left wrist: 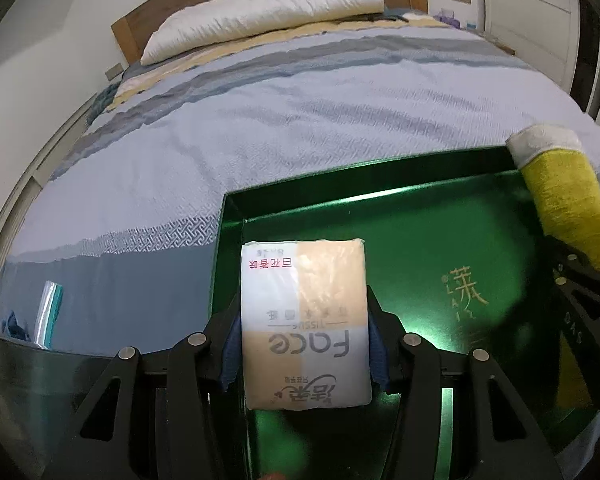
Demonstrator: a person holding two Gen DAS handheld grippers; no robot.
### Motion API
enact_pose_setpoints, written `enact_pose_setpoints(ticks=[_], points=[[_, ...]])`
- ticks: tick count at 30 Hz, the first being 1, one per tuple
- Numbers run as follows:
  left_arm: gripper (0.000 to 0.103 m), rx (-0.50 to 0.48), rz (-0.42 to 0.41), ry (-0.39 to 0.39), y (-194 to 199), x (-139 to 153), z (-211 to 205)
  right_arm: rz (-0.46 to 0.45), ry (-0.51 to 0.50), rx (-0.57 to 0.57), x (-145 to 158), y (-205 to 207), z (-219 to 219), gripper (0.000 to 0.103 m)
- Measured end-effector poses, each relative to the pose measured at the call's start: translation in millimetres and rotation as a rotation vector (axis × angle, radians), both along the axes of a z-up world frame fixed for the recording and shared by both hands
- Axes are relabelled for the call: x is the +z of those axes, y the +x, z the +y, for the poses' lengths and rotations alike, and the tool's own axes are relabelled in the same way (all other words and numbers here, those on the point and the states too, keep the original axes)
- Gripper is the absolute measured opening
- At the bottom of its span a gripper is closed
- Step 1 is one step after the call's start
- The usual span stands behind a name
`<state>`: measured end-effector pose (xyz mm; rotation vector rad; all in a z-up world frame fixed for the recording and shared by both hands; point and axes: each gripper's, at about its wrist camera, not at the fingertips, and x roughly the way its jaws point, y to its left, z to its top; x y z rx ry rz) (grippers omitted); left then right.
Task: Organize soft objects
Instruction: 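Lower tissue pack into tray and open left tool while right tool releases towel roll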
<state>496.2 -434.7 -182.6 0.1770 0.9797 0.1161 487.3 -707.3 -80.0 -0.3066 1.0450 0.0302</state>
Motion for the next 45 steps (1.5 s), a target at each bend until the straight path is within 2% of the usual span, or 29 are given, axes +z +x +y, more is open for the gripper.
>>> enact_pose_setpoints(ticks=[2,4,9,13,27,30,35,39,42,45], points=[[0.047,0.006,0.011,0.013,1,-1,1,0.003,0.004,0.001,0,3,3,0.024],[0.047,0.004,0.009,0.027,1,-2,0,0.000,-0.009,-0.001,0,5,5,0.033],[0.048,0.011,-0.015,0.070,-1,2,1,-0.015,0.006,-0.010,2,6,3,0.044],[0.059,0.014,-0.018,0.059,-2,5,2,-0.016,0.029,-0.015,2,6,1,0.050],[0.059,0.005,-0.043,0.066,-5,8,3,-0.017,0.031,-0.022,5,1,-5,0.051],[0.059,0.005,-0.042,0.056,-5,8,4,-0.021,0.024,-0.026,7,1,-5,0.056],[0.059,0.002,-0.047,0.038,-7,8,6,-0.028,0.020,-0.016,9,-3,-2,0.059],[0.063,-0.003,-0.054,0.027,-9,7,5,-0.036,0.027,-0.018,11,-5,-1,0.066],[0.066,-0.007,-0.056,0.020,-10,8,6,-0.053,0.036,-0.018,16,-8,-1,0.081],[0.068,-0.012,-0.061,0.016,-11,8,6,-0.056,0.042,-0.021,17,-10,-3,0.084]])
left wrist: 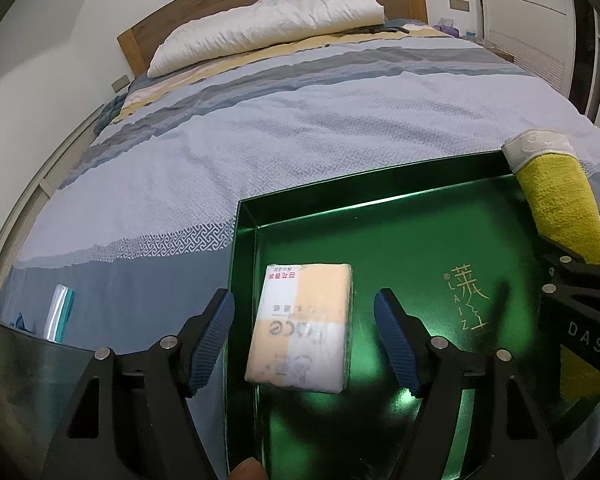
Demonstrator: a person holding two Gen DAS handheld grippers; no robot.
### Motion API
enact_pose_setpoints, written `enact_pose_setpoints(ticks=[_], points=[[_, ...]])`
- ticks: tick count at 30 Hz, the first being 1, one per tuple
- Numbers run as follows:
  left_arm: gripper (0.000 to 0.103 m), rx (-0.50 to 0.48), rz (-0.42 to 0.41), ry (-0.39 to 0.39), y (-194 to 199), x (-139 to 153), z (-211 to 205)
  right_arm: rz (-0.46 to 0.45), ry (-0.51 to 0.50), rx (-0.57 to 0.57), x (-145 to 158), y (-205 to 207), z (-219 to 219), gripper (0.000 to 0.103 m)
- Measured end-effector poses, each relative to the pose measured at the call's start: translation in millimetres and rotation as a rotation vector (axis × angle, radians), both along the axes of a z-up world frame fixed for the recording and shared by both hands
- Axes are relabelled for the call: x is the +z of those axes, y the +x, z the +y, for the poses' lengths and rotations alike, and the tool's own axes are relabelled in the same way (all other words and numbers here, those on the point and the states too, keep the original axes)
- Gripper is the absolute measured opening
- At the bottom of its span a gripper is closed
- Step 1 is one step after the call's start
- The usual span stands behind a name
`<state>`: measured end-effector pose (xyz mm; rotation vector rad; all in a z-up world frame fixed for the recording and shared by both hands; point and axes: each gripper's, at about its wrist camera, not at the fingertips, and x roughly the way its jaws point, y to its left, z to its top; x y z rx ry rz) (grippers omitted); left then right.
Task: Organize soft objects
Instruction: 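Lower tissue pack into tray and open left tool while right tool releases towel roll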
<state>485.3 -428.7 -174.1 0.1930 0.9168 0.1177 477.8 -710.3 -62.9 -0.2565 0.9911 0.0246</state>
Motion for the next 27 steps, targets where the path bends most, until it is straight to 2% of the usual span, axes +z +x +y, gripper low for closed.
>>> enact_pose_setpoints(ticks=[8,19,27], points=[[0.069,-0.003,-0.003,0.004,-2,-1,-1,-0.028,0.035,-0.018,8,-7,-6,0.091],[0.070,0.008,-0.020,-0.001,-6,6,2,-0.085,0.060,-0.047,28,-19,-15,0.091],[0.071,-0.005,-0.023,-0.014,-11,12,3,-0.098,0.041,-0.057,38,-29,-12,0.091]])
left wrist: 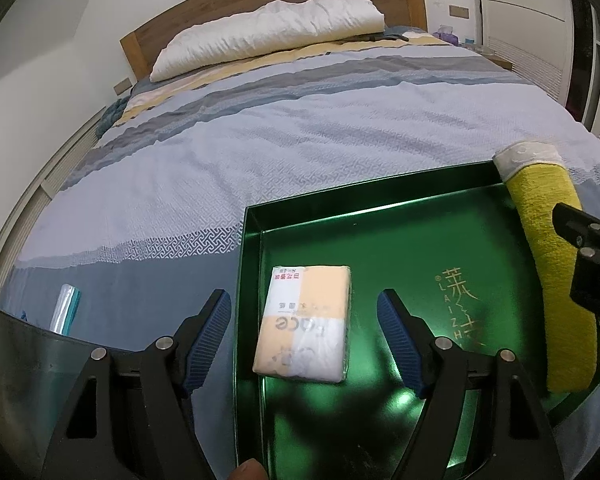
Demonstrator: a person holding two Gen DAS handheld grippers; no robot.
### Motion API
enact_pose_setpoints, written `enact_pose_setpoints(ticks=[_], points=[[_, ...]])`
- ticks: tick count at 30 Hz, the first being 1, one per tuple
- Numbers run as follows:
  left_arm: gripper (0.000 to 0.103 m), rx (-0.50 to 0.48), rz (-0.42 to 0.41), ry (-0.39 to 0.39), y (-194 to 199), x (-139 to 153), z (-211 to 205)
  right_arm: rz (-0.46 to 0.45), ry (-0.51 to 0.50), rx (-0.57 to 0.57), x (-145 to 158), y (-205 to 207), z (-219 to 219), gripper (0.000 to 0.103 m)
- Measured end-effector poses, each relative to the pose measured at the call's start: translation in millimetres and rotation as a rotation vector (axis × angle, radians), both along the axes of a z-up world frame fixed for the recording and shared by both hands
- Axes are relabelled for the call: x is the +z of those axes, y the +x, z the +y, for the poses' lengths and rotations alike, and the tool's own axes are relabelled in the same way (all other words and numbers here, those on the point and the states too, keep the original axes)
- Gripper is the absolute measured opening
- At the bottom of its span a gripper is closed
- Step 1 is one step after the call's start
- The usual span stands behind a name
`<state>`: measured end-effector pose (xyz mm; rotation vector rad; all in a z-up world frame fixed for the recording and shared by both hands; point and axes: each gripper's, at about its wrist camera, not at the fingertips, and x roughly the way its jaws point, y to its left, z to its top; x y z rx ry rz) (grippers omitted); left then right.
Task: Organize soft objects
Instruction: 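Lower tissue pack into tray and open left tool while right tool releases towel roll, then withdraw both tools from the tray back toward the remaining items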
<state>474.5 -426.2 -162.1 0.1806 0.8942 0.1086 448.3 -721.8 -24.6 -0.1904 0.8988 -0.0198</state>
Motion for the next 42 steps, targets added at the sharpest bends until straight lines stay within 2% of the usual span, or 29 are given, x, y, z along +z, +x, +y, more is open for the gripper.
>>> enact_pose_setpoints(ticks=[2,4,11,15,21,26,32,34,42], points=[[0.071,-0.005,-0.002,-0.008,-2,3,-1,-0.006,-0.012,-0.003,3,-3,1,0.091],[0.077,-0.012,-0.007,-0.019,-5,7,-1,-0.012,-0.017,-0.010,7,-7,2,0.091],[0.082,-0.058,-0.031,-0.076,-21,27,-5,-0.062,-0.049,-0.050,28,-24,-4,0.093],[0.088,-0.083,-0.033,-0.136,-32,40,-4,-0.095,-0.078,-0.083,44,-36,-8,0.094],[0.090,-0.138,-0.043,-0.216,-53,59,-3,-0.144,-0.120,-0.130,69,-53,-9,0.094],[0.090,-0.214,-0.049,-0.298,-87,78,-2,-0.187,-0.128,-0.171,93,-74,-13,0.094],[0.090,-0.300,-0.071,-0.338,-137,98,8,-0.234,-0.095,-0.199,119,-116,-20,0.096],[0.095,-0.312,-0.073,-0.348,-152,104,16,-0.248,-0.084,-0.201,126,-134,-22,0.096],[0.096,-0.440,-0.032,-0.346,-215,117,27,-0.274,-0.069,-0.212,149,-213,-26,0.098]])
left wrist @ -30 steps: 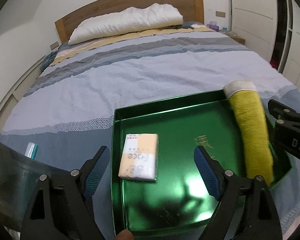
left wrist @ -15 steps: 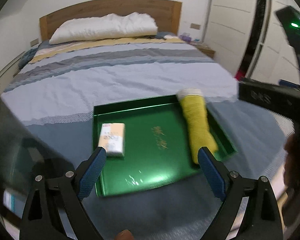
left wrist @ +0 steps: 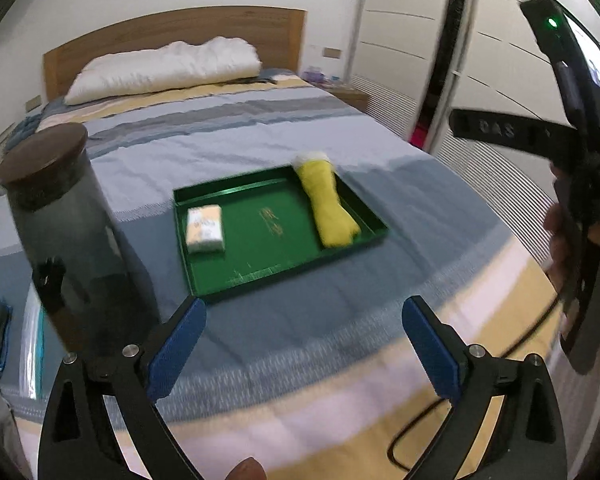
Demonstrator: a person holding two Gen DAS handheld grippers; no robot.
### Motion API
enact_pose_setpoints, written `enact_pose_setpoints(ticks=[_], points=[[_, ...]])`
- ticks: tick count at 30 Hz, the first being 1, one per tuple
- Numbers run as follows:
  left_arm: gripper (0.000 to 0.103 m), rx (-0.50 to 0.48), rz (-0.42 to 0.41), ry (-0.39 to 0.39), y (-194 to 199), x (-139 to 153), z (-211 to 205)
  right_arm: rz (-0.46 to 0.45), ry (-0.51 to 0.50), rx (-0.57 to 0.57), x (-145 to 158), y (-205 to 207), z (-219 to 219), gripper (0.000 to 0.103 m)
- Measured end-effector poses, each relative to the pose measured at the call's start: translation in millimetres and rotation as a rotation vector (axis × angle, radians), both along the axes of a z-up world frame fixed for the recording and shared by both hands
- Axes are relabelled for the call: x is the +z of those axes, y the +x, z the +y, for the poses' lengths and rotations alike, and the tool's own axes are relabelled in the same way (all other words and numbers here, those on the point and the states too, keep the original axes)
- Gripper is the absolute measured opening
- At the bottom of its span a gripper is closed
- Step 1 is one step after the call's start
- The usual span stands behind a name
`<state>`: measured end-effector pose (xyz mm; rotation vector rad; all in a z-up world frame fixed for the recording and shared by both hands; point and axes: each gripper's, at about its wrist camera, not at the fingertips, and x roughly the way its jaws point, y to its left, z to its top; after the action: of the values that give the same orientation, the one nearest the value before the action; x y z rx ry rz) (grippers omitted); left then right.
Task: Organize soft objects
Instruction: 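Withdraw both tools from the tray back toward the remaining items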
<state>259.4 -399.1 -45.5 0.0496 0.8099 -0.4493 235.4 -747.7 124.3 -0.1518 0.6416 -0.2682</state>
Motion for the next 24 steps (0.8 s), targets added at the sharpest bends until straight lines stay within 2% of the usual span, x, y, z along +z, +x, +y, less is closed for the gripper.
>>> enact_pose_setpoints(ticks=[7,9,15,18,24], points=[[0.097,-0.206,-0.050,-0.005,-74,11,20,0.016,0.013,0.034,4,-78,12,0.099],[0.101,-0.219,-0.075,-0.012,-88,18,35,0.035,0.012,0.052,0,-104,21,0.100],[0.101,-0.186,-0.117,-0.061,-116,43,101,0.083,0.051,0.113,-8,-170,52,0.100],[0.101,-0.140,-0.140,-0.065,-127,54,140,0.088,0.084,0.167,1,-194,72,0.100],[0.101,-0.003,-0.161,-0.068,-142,66,210,0.033,0.118,0.262,35,-236,114,0.100]])
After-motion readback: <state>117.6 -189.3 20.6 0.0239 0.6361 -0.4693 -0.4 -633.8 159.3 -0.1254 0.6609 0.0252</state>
